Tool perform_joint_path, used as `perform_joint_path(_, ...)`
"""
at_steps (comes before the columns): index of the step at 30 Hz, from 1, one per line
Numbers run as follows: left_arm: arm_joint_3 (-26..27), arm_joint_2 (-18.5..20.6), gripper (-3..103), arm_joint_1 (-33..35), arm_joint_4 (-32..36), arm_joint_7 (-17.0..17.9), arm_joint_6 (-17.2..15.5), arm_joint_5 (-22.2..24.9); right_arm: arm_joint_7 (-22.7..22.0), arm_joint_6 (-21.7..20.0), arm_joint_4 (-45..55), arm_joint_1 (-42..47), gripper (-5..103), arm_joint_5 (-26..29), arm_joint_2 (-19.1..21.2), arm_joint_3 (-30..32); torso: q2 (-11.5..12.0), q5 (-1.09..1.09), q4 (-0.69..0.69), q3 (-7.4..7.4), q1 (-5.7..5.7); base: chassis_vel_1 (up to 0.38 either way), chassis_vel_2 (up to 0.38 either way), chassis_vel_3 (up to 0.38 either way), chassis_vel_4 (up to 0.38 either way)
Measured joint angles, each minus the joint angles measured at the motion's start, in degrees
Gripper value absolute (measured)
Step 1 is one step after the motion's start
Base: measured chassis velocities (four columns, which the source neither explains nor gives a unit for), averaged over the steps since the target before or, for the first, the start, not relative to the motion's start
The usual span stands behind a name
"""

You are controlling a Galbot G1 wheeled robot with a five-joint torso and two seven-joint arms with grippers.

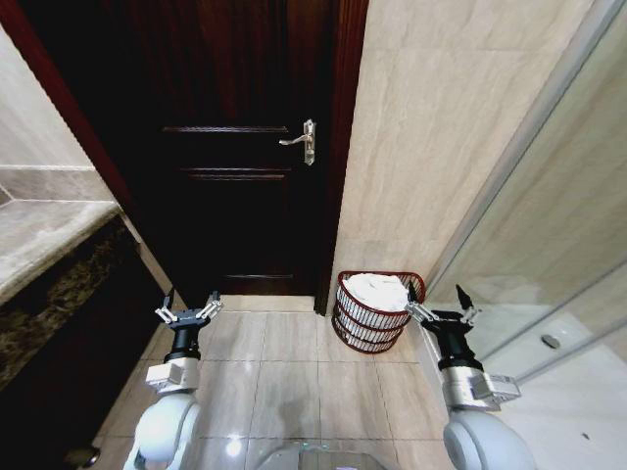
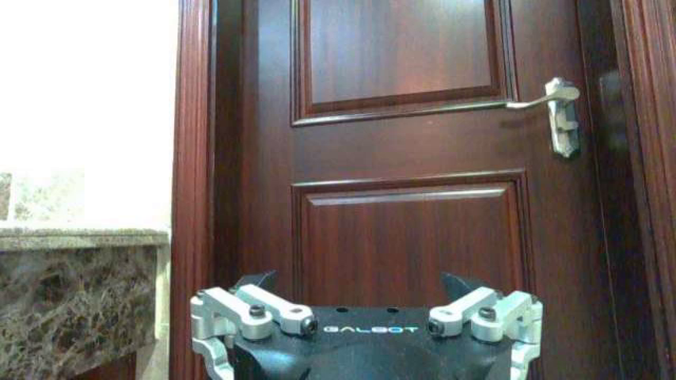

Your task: Discard the used towel into the hamper.

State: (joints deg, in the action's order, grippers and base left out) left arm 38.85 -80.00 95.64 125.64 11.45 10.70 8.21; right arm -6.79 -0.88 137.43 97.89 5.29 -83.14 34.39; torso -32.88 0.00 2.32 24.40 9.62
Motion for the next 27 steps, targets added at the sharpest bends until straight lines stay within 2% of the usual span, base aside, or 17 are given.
perform_joint_path(12,-0.24,-0.31,100,-0.35,0.29,0.19,-1.10,0.48,-1.06,-2.07,0.74,-1.61,100,0.15,1.21,-0.56,-2.71,0.01,0.00,1.56,1.14,0.000,0.000,0.000,0.000)
perform_joint_path(27,-0.80,-0.64,100,-1.13,0.99,-0.31,-1.17,0.32,-1.18,-2.36,1.87,-0.65,100,0.56,1.47,0.07,-5.65,0.01,0.00,3.31,2.33,0.000,0.000,0.000,0.000)
